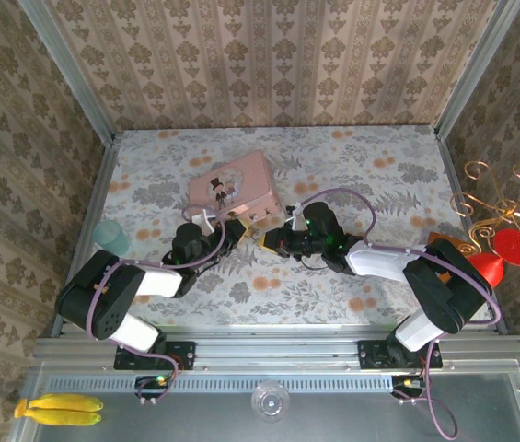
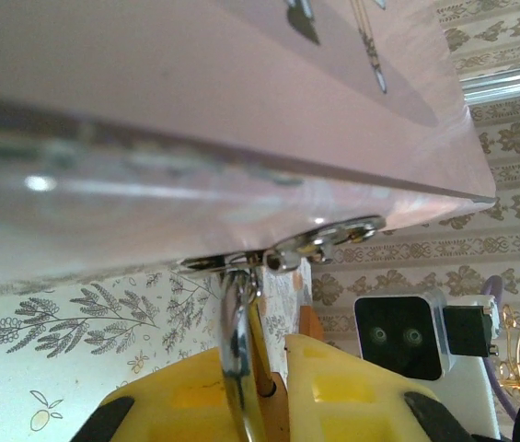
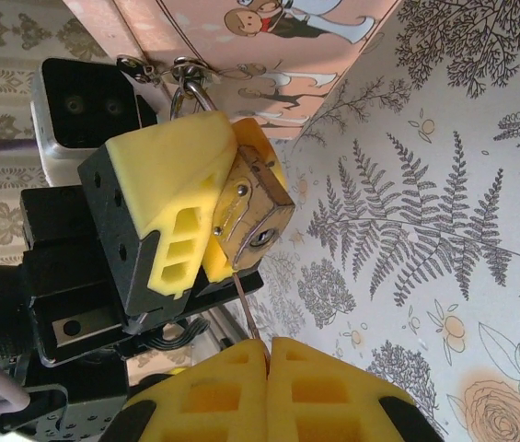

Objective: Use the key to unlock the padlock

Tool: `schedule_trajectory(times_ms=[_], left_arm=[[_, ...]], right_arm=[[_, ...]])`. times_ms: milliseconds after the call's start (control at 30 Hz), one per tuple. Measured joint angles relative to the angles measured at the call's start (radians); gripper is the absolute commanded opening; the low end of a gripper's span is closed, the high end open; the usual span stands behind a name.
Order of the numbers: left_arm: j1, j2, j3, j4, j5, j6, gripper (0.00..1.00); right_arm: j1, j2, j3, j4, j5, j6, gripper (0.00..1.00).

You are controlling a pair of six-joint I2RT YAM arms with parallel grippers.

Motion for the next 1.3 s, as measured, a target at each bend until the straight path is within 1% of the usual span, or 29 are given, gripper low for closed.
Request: schedule_trajectory(times_ms=[433,867,1300], left_arm=[[-0.001,0.002,0.0,0.021,-0.004,-0.023,0.06],[-0.008,0.005,0.0,0.027,-0.019,-0.023,0.06],[-0.01,0.007,0.0,0.034,-0.023,-0.024,0.05]], right_arm=[[-0.029,0.019,0.0,0.003,-0.005,0.021,0.0],[-0.032,0.036,0.0,0.067,-0.031,0.059,0.0],[-0.032,0.04,-0.006,0.084,-0.037,0.075,0.0]])
